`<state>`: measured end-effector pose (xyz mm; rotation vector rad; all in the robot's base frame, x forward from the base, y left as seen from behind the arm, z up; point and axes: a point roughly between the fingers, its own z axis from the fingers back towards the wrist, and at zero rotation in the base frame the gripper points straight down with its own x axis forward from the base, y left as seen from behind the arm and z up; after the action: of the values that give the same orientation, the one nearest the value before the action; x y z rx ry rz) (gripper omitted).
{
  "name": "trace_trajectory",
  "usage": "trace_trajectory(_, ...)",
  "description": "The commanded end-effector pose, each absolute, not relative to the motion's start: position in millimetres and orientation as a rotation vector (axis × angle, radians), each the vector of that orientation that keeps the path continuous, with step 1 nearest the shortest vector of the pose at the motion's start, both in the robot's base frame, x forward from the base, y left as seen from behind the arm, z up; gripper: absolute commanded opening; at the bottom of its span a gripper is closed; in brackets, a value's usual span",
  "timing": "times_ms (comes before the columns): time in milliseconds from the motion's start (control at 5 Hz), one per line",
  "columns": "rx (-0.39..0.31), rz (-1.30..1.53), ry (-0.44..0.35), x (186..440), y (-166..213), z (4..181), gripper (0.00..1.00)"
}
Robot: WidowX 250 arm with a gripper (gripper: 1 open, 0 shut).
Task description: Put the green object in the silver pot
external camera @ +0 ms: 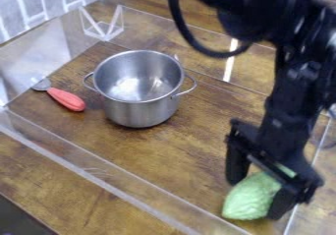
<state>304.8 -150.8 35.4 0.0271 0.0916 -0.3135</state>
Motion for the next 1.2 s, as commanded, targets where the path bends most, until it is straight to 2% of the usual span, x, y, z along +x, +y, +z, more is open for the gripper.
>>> trace_trajectory(0,0.006,-0.279,0.037,317.9,-139.7,43.4,1.00)
trace_trajectory(200,-0.004,-0.277,0.034,318.7,-134.9,38.3,1.00)
trace_trajectory(400,-0.016,-0.361,0.032,324.2,-145.4,38.4,1.00)
trace_trajectory(600,-0.028,-0.446,0.028,330.0,-156.4,40.8,0.00)
trace_trajectory(800,-0.037,-0.526,0.030,333.0,-163.7,42.5,1.00)
trace_trajectory(1000,-0.050,-0.500,0.033,325.9,-162.1,43.6,1.00)
